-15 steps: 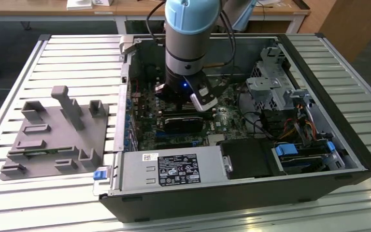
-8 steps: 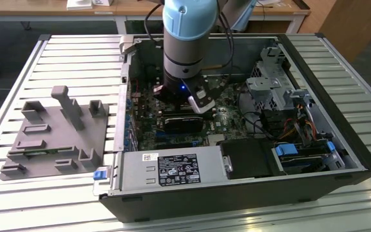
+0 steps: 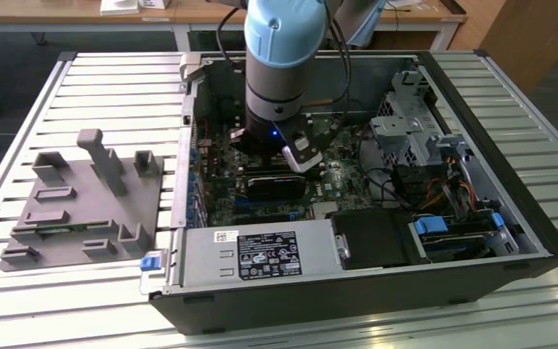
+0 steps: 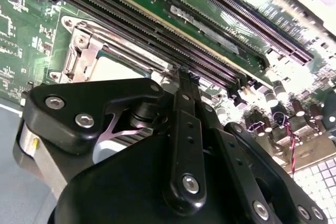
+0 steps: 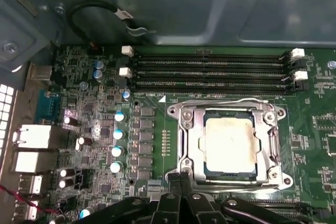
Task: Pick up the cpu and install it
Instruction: 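Install the second cpu locking lever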
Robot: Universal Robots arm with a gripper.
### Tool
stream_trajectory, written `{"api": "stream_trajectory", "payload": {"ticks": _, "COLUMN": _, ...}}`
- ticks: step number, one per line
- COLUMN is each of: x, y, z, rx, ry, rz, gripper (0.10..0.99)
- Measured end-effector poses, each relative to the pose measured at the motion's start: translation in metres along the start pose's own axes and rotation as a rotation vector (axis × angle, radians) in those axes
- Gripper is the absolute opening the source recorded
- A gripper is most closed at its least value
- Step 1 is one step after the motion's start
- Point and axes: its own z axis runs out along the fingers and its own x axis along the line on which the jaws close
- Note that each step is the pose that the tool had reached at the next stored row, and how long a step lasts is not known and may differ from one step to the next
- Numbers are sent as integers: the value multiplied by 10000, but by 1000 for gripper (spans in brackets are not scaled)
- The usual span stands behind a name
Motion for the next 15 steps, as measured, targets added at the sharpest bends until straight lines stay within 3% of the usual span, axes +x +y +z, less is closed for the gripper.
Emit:
{"api": "stream_trajectory", "payload": {"ticks": 6, "x": 16, "y": -5, "z": 17, "rx": -167, "ry": 4, "rz": -20, "gripper": 106}}
{"api": "stream_trajectory", "payload": {"ticks": 15, "x": 34, "y": -14, "z": 52, "rx": -313, "ry": 8, "rz": -32, "gripper": 106}}
